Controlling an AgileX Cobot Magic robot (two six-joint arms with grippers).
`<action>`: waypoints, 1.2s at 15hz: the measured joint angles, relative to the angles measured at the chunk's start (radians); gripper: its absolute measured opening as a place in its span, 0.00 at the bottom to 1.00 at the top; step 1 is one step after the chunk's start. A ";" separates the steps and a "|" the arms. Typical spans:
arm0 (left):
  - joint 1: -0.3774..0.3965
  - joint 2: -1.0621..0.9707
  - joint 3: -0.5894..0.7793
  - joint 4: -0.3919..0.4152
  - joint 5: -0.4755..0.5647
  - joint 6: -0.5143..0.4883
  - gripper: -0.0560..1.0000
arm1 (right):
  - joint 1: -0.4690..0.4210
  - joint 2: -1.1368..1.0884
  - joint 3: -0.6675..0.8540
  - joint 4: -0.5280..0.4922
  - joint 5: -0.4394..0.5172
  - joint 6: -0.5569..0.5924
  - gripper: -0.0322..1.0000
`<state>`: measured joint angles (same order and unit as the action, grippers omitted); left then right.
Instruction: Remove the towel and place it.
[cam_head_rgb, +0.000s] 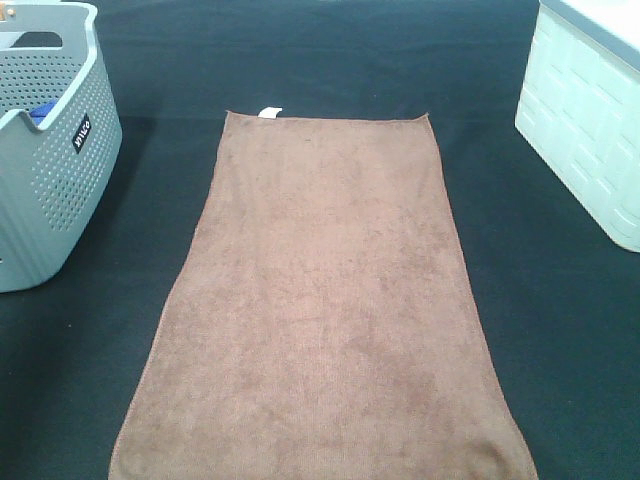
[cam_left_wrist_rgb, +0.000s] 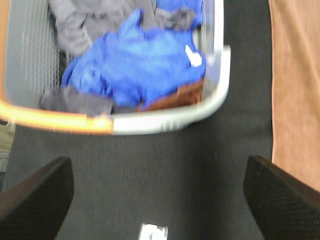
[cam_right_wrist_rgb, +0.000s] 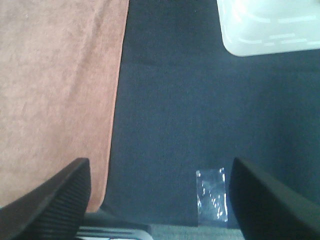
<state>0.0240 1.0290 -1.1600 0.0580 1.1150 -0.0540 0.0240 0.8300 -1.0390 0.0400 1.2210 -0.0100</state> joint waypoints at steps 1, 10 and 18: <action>0.000 -0.100 0.077 0.000 -0.003 0.000 0.87 | 0.000 -0.087 0.050 0.000 0.001 0.000 0.75; 0.000 -0.793 0.499 0.059 -0.042 0.000 0.87 | 0.000 -0.598 0.287 -0.009 0.003 -0.056 0.75; 0.000 -1.034 0.603 -0.017 0.073 0.033 0.87 | 0.000 -0.835 0.514 -0.008 -0.131 -0.059 0.75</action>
<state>0.0240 -0.0050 -0.5570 0.0410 1.1880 -0.0210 0.0240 -0.0050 -0.5250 0.0320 1.0900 -0.0690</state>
